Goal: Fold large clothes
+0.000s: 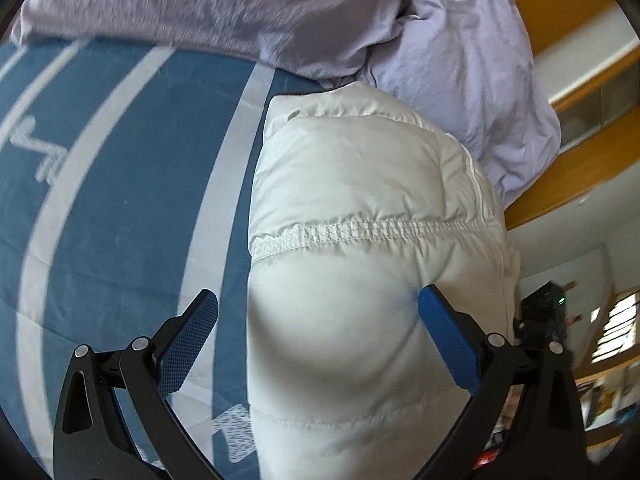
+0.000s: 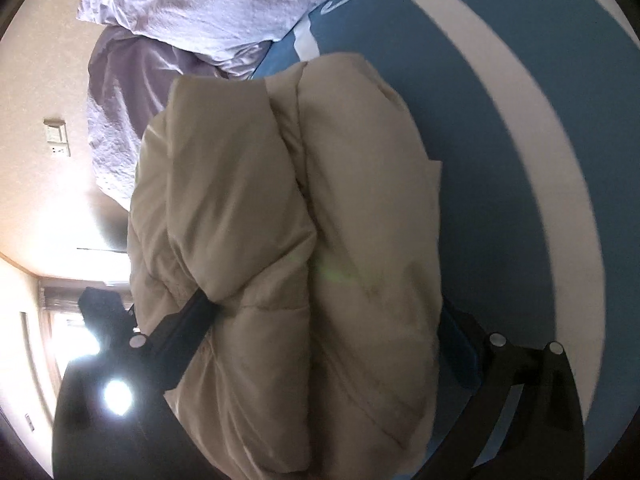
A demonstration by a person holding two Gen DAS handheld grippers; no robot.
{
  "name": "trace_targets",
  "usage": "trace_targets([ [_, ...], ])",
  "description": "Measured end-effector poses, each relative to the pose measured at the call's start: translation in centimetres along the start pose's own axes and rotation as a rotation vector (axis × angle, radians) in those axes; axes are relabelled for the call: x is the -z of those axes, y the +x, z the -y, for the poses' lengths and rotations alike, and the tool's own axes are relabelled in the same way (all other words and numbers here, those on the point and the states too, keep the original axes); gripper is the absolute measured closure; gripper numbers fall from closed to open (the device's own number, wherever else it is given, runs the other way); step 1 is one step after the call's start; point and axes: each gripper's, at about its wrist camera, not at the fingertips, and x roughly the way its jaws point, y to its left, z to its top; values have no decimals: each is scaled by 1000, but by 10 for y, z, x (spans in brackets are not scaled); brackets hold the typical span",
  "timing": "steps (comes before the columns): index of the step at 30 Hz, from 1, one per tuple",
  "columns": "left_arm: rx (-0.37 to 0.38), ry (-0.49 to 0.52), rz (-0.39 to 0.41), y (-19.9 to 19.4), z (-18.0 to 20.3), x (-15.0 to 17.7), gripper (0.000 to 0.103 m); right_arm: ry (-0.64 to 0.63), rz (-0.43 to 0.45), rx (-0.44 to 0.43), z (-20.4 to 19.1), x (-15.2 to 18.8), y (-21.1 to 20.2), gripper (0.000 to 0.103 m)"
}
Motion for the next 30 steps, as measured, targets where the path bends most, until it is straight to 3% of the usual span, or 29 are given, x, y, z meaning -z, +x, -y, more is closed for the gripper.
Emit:
trace_targets([
  [7,141,-130,-43,18,-15,-3,1,10,-14,-80,6,-1,5,3],
  [10,167,-151,-47,22,-13,-4,3,1,-8,-119,8,0,3,13],
  [15,186,-138,-39,13,-10,-8,22,9,-1,-213,13,0,-2,36],
  [21,175,-142,22,-2,-14,-32,29,-15,-6,-271,-6,-14,9,47],
  [30,104,-163,133,-27,-38,-79,30,-84,-18,-302,-67,-60,46,50],
])
